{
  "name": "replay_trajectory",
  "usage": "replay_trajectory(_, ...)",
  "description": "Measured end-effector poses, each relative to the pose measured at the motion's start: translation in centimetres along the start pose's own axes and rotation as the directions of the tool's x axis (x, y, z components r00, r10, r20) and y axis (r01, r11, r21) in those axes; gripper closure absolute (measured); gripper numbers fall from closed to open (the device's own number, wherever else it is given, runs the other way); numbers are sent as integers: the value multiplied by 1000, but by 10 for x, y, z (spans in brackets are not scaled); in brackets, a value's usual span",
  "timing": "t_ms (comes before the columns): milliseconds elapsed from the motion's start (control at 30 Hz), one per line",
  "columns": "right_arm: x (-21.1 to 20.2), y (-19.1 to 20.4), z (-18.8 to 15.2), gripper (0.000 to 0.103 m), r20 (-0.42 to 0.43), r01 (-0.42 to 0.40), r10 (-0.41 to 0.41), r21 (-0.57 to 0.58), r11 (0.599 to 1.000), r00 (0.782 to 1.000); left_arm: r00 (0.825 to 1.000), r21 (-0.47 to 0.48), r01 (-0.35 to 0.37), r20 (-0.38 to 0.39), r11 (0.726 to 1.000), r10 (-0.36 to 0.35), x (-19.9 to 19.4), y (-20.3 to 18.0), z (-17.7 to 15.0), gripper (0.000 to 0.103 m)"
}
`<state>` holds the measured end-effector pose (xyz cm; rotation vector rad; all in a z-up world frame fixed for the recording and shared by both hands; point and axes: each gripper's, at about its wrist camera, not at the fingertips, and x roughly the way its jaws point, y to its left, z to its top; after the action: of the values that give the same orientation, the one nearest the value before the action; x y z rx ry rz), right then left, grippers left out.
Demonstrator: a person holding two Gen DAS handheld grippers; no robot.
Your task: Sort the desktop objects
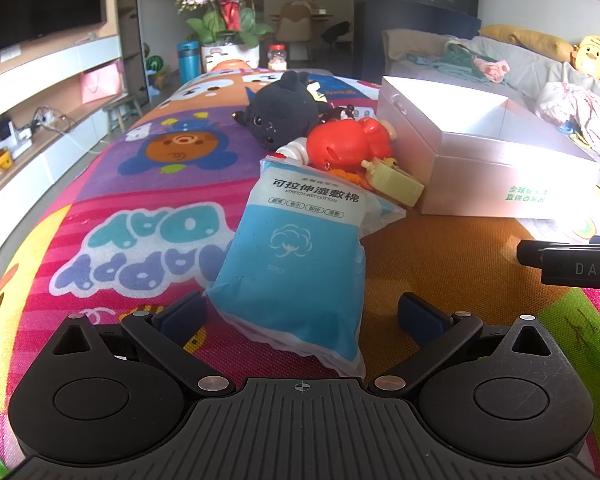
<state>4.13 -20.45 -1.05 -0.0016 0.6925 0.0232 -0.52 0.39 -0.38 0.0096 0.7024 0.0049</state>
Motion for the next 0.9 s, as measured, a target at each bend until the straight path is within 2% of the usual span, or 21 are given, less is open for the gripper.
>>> replay_trajectory(533, 0, 0, 0, 0, 0, 0, 0, 0, 1000, 1000, 1000, 5, 1, -21, 1000, -1, 3, 2, 3, 0)
replay_trajectory(767, 1, 0, 2, 0, -3, -2, 2, 0, 1000, 1000, 999, 24, 27, -41, 999, -26, 4, 4, 5, 0)
replay_trajectory(900, 3, -7, 9, 0, -58, -52, 52, -11, 999, 997, 997, 73, 58, -46, 996, -55, 7, 7, 9, 0)
